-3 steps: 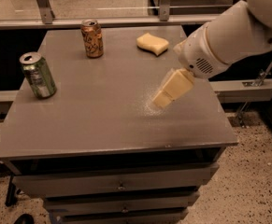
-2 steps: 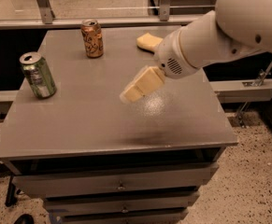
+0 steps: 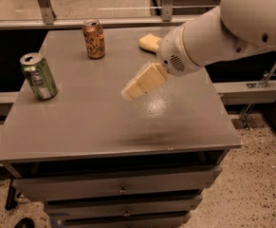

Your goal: Pick orange can

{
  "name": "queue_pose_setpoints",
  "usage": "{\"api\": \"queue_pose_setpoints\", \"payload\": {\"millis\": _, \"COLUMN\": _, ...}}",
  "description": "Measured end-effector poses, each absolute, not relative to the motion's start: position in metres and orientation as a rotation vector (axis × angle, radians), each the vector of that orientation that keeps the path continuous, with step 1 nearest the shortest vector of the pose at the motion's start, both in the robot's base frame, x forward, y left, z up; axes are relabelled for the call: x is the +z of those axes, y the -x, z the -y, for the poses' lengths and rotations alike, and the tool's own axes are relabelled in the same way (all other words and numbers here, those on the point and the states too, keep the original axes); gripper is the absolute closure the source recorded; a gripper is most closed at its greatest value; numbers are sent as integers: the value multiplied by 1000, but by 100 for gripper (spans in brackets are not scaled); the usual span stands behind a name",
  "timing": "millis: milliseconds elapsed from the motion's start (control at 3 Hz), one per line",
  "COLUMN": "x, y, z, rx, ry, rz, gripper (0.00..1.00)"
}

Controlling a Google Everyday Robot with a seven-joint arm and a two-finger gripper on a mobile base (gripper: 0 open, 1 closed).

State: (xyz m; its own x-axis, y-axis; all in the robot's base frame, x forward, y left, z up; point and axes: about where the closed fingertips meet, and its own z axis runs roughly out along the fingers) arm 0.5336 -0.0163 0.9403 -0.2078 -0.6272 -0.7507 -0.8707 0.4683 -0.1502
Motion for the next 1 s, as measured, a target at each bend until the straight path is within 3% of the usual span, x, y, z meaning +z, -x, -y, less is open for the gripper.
{"api": "queue_pose_setpoints", "payload": {"millis": 333, "x": 934, "y": -548, "z": 9, "rx": 400, "ry": 1200, "rz": -1903, "gripper": 0}}
{"api": "queue_pose_setpoints", "payload": {"millis": 1000, "x": 918, "y": -633, "z": -36, "rx": 499, "ry": 1007, "rz": -1721, "gripper": 0}}
